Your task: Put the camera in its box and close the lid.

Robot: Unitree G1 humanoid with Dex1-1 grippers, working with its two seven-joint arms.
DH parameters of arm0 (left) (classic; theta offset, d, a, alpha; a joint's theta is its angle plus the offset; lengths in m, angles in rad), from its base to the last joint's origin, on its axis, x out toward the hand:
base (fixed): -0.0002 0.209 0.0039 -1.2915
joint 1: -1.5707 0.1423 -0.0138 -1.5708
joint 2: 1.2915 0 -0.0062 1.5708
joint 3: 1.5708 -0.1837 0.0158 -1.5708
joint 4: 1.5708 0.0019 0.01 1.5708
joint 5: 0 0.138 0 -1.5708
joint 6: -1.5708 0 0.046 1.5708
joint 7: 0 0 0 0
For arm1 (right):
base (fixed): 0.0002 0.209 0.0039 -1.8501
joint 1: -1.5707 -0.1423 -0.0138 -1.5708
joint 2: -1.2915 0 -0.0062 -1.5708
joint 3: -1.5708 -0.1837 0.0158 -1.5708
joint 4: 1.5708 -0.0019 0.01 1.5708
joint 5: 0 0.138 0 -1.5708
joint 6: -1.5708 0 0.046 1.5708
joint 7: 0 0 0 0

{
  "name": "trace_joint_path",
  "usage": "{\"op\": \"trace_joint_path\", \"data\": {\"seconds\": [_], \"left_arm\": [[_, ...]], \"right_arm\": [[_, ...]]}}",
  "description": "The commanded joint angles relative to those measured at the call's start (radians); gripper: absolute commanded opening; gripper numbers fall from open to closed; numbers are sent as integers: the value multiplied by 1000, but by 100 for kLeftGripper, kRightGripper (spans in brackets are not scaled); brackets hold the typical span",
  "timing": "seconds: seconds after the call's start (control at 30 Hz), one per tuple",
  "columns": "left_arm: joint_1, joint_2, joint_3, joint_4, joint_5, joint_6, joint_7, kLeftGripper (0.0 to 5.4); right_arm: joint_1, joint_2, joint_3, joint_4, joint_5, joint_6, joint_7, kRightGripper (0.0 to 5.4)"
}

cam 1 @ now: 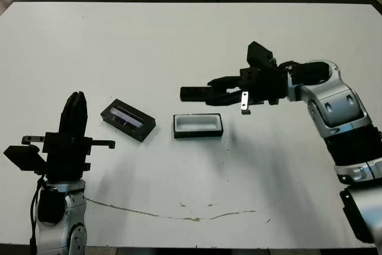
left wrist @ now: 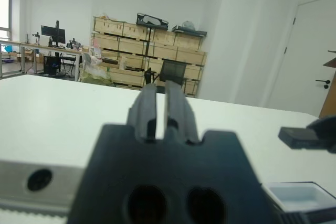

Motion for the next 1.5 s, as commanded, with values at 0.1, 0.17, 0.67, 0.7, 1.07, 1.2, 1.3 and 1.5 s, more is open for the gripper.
{"op": "trace_joint_path", "data": {"seconds": [0.1, 0.17, 0.67, 0.7, 1.07, 1.2, 1.3, 1.5], "left_arm": [[21, -3, -4, 2, 6, 20, 12, 0], [22, -3, -6, -1, 4, 24, 13, 0], [28, -1, -13, -17, -14, 55, 14, 0], [26, 0, -12, -13, -13, 49, 11, 0], [16, 2, -14, -11, -11, 54, 6, 0], [15, 5, -13, -13, -18, 59, 0, 0], [16, 4, -14, -22, -24, 71, 2, 0], [16, 4, -14, -30, -14, 79, 10, 0]], "right_arm": [[9, 3, 19, -10, 8, 23, 25, 33], [2, 5, 22, 7, 8, 23, 38, 33], [-44, -4, 67, 120, -78, -57, 73, 33], [-46, -4, 66, 127, -81, -64, 76, 33], [-83, 1, 75, 179, -101, -97, 135, 33], [-91, 8, 83, 189, -106, -110, 143, 33], [-98, 10, 91, 193, -113, -108, 146, 33], [-102, 17, 106, 200, -133, -121, 150, 33]]}}
